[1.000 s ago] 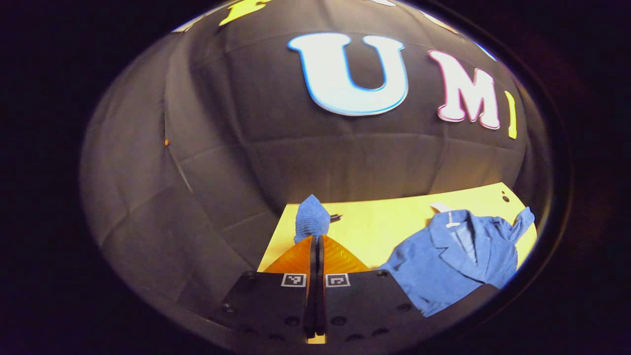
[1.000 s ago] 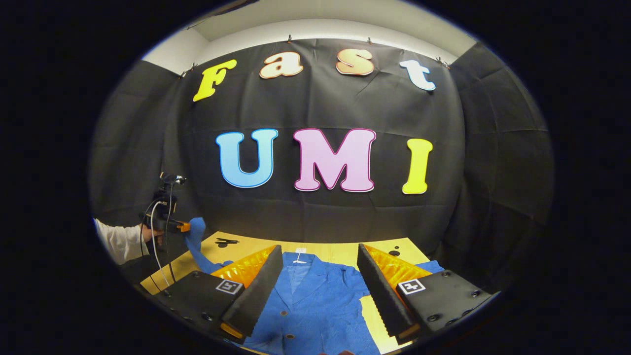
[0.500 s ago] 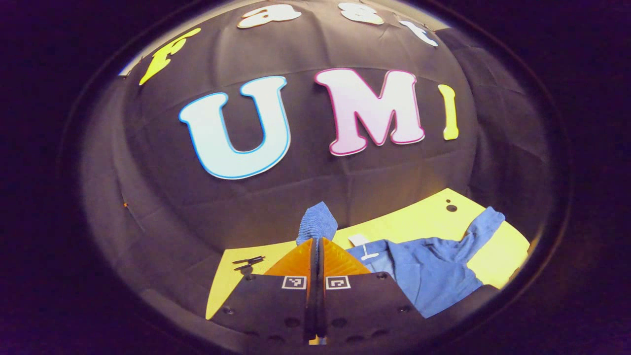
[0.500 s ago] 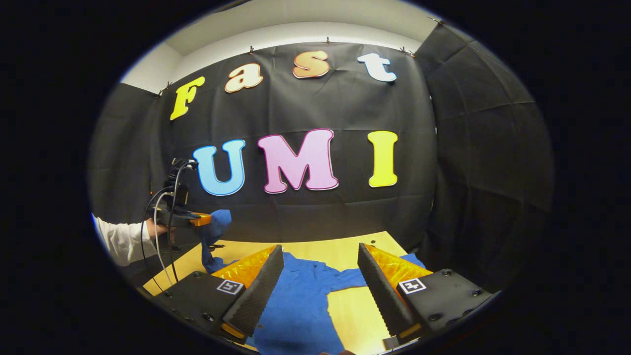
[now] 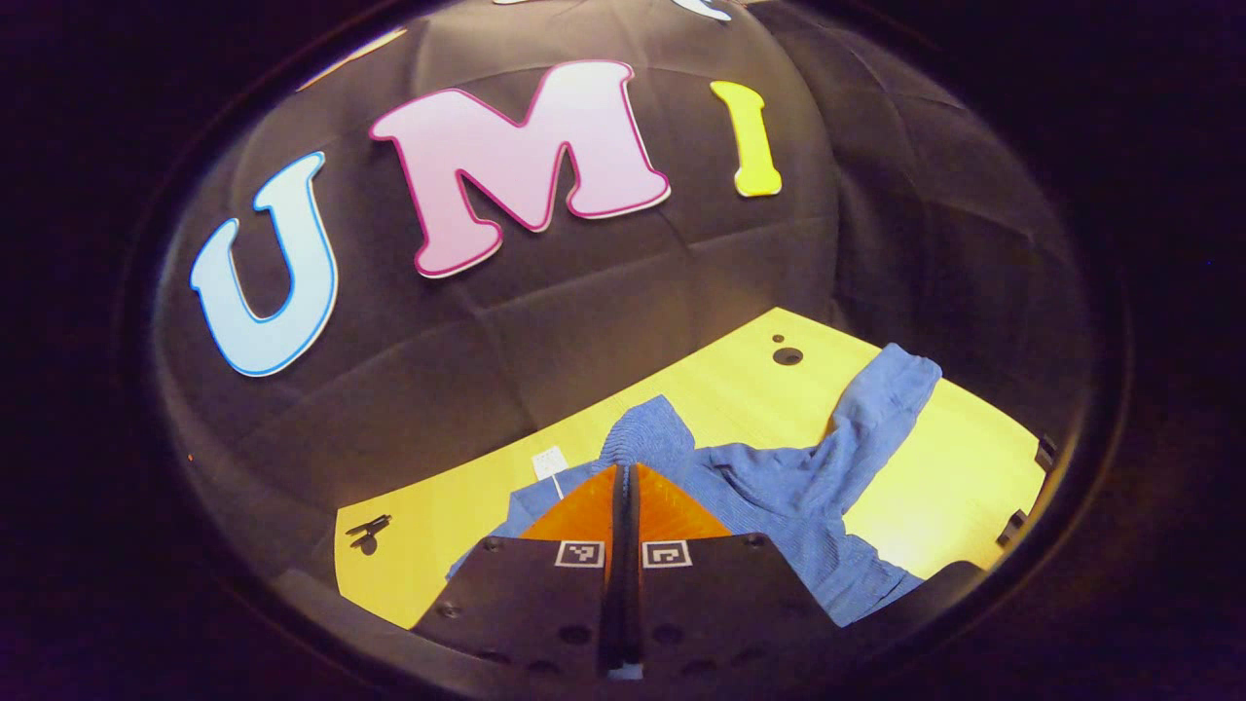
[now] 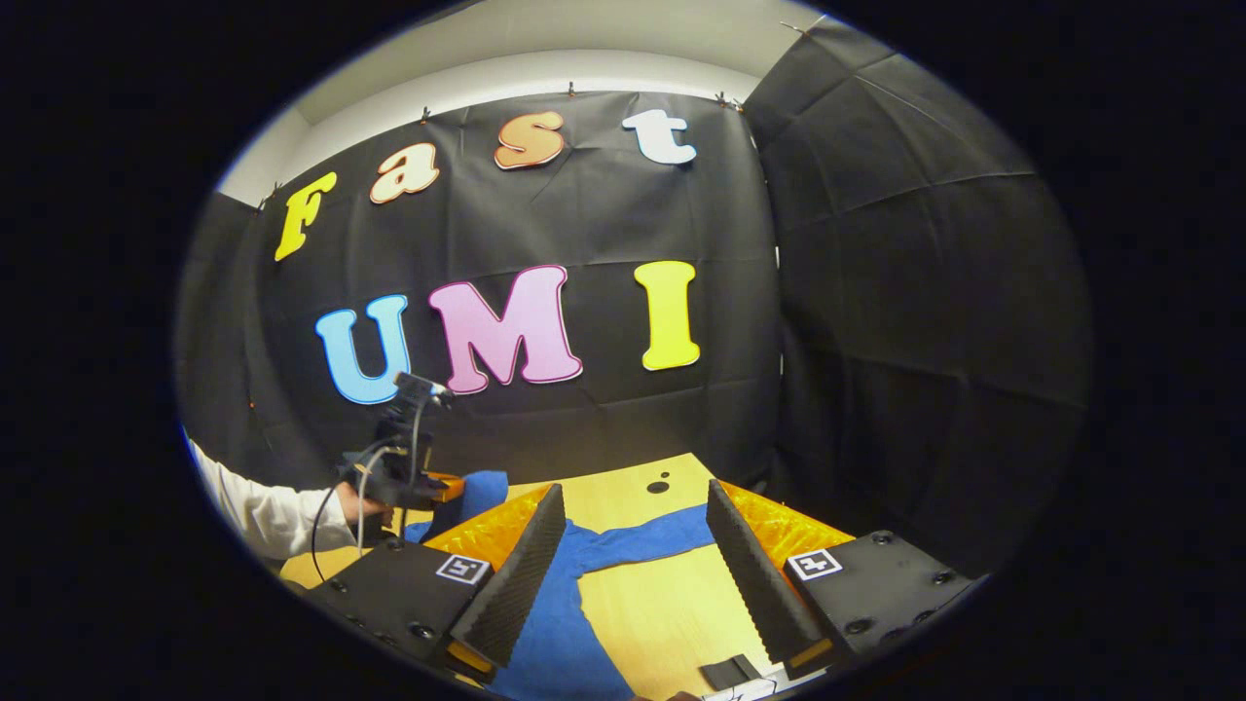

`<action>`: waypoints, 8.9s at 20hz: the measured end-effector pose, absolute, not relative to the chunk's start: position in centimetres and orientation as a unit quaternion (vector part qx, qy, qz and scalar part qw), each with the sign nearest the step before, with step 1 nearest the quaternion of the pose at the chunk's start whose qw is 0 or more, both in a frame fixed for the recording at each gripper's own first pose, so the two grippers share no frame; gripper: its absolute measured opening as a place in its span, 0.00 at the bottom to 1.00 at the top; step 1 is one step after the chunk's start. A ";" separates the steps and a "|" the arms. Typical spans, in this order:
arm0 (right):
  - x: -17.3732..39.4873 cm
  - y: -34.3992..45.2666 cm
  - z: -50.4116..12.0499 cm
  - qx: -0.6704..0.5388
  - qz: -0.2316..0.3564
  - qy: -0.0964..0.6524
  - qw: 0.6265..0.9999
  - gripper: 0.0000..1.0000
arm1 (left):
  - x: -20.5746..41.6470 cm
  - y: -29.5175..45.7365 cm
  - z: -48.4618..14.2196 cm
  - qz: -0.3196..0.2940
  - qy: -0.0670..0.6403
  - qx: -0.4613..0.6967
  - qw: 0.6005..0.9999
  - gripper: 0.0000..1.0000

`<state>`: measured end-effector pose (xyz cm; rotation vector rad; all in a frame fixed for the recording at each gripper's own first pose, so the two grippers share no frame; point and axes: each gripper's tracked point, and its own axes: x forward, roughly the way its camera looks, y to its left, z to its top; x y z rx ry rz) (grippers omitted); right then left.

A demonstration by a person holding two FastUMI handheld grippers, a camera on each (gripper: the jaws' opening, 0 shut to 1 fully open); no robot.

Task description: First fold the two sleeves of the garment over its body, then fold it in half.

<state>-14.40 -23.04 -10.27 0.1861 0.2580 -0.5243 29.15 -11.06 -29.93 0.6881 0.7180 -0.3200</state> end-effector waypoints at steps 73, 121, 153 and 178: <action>1.2 -49.4 -52.0 0.094 -0.255 0.456 0.848 0.85 | 3.0 -10.7 -5.9 0.066 0.127 0.133 0.981 0.80; 18.3 -5.2 -29.3 0.138 -0.066 0.323 0.934 0.05 | -0.6 12.2 -0.6 0.045 0.076 0.106 0.990 0.80; -21.0 -4.9 -41.4 0.129 -0.140 0.454 0.870 0.97 | -4.4 18.9 -29.4 -0.033 0.312 0.061 0.947 0.82; -26.1 -7.9 -44.6 0.109 -0.194 0.496 0.839 0.98 | -11.5 21.6 -39.8 -0.002 0.424 0.145 0.894 0.83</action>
